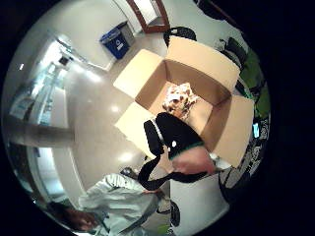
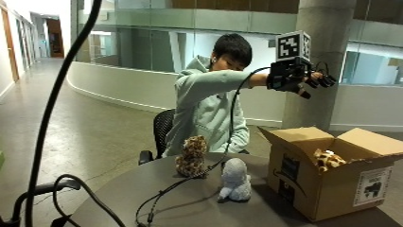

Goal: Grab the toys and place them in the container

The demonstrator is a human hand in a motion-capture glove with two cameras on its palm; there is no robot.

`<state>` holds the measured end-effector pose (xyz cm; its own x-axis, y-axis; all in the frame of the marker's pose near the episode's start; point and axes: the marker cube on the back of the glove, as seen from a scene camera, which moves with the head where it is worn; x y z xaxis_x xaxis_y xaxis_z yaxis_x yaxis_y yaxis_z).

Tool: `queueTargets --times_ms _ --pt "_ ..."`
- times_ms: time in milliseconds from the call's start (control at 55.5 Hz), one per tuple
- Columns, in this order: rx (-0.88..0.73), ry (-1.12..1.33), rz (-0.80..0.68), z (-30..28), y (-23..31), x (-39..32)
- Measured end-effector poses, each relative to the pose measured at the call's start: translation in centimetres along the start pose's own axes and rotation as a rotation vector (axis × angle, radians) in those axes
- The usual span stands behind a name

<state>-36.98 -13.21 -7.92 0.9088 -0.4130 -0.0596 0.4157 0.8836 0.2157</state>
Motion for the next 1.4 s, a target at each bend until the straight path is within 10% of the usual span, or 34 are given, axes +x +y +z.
queueTargets --times_ms 558,1062,1404 --pt "-0.074 0.007 0.142 -7.0 19.0 15.4" --pt "-0.273 -0.169 0.107 17.5 34.4 14.6" --pt "-0.036 -0.121 0.093 22.8 33.1 13.5"
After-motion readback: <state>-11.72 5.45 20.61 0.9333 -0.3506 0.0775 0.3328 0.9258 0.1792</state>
